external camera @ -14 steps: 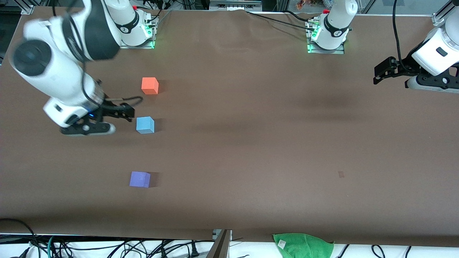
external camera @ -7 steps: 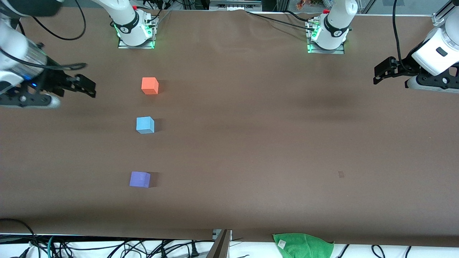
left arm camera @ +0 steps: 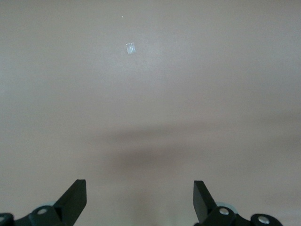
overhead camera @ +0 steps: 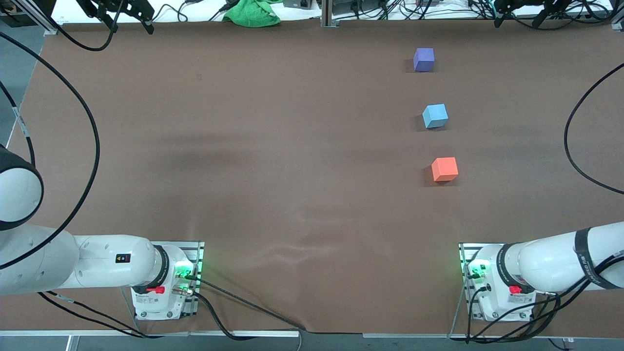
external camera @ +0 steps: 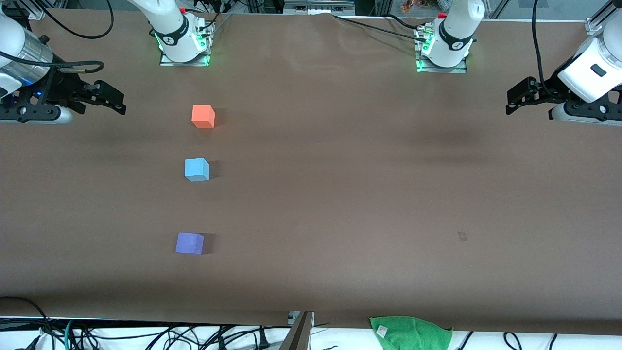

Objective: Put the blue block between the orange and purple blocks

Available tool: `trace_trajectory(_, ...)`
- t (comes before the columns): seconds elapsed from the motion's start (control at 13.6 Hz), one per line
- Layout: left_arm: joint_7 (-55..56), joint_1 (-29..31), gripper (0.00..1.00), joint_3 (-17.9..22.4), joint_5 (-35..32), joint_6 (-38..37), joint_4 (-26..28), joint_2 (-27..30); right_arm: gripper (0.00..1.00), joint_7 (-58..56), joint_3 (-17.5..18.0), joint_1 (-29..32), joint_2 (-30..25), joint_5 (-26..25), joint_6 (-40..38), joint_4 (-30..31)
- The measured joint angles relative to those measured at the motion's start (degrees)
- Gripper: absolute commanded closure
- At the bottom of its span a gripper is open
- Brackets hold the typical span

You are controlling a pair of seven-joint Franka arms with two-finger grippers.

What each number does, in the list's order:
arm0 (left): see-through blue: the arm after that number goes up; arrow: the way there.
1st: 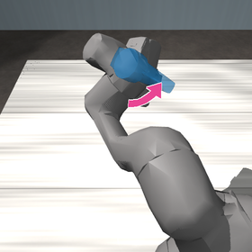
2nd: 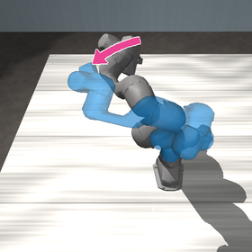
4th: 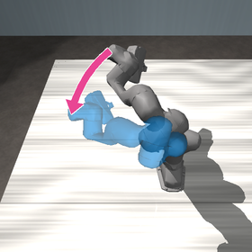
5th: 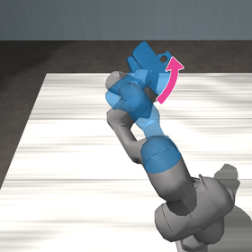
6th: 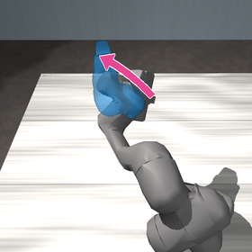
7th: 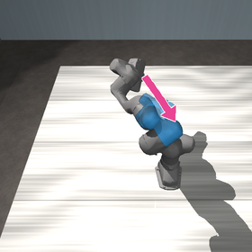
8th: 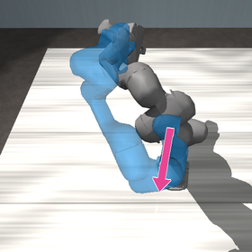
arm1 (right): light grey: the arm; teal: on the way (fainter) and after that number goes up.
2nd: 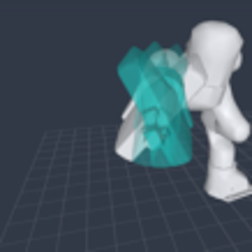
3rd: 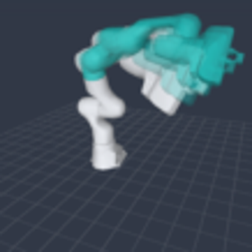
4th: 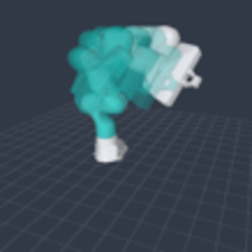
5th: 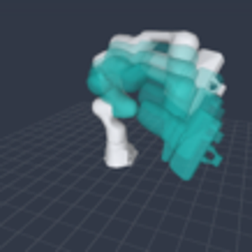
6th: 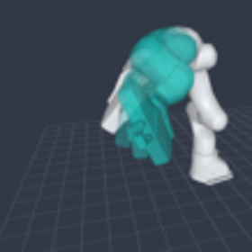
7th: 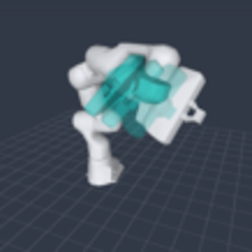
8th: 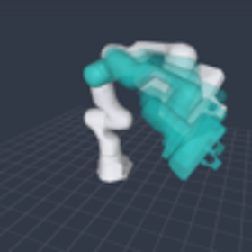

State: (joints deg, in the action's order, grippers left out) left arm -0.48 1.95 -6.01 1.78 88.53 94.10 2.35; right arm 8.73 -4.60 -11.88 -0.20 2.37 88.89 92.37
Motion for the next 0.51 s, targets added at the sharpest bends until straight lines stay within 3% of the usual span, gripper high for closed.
trace_trajectory(0.51,0.0,0.0,0.00,0.0,0.0,0.0,0.0,0.0,0.00,0.0,0.0,0.5,0.1,0.0,0.6,-0.8)
